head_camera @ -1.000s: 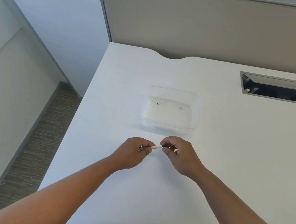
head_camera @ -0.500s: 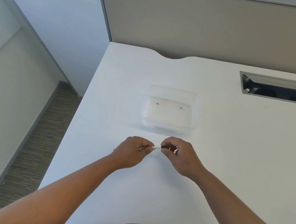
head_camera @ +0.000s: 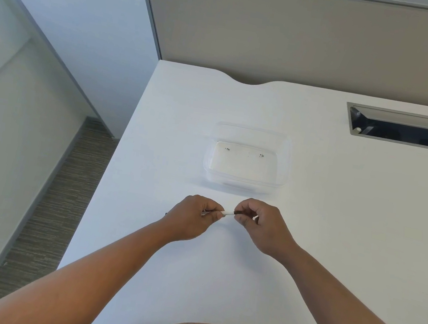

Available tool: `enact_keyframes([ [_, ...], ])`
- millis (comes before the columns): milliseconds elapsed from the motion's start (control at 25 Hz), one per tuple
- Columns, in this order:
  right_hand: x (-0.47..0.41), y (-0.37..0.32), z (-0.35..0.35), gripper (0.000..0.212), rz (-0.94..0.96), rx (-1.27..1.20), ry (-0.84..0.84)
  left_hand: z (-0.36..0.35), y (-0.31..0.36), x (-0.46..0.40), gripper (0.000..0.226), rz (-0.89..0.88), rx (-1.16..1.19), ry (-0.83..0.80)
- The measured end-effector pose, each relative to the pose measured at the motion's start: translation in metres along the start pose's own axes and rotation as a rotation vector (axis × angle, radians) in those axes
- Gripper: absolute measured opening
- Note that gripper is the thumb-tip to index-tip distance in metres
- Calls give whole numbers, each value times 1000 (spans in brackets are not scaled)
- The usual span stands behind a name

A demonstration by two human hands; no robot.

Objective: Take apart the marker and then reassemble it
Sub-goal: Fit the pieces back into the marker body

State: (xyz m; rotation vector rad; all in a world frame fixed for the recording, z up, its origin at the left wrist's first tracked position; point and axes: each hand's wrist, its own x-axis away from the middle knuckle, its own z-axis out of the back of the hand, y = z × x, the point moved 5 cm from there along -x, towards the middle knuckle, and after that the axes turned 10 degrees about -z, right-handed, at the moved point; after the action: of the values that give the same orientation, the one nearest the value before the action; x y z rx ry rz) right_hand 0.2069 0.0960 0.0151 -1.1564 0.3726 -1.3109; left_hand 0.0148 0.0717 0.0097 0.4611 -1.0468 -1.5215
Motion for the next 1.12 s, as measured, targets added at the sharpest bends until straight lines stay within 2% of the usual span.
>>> enact_keyframes([
  [120,1,2,-4,22,-55,31,-24,0,2,-1,16,-13,-37,7],
  [320,4,6,-10,39,-230,-112,-134,-2,2,0,16,-34,-121,-19],
  [480,5,0,-5,14,-66,-68,-48,0,1,-1,23,7,-96,-22],
  [640,5,0,-4,17,47,9,-8,-2,6,-2,29,-13,-126,-111],
  [760,6,2,-7,19,72,82,-12,-3,11,-5,24,-34,-181,-142],
  [1000,7,12,-16,41,-184,-119,-124,-8,20,-6,23,-118,-260,-109],
  [1120,6,10,-15,43,-201,-91,-144,-8,19,-7,24,-116,-255,-116],
])
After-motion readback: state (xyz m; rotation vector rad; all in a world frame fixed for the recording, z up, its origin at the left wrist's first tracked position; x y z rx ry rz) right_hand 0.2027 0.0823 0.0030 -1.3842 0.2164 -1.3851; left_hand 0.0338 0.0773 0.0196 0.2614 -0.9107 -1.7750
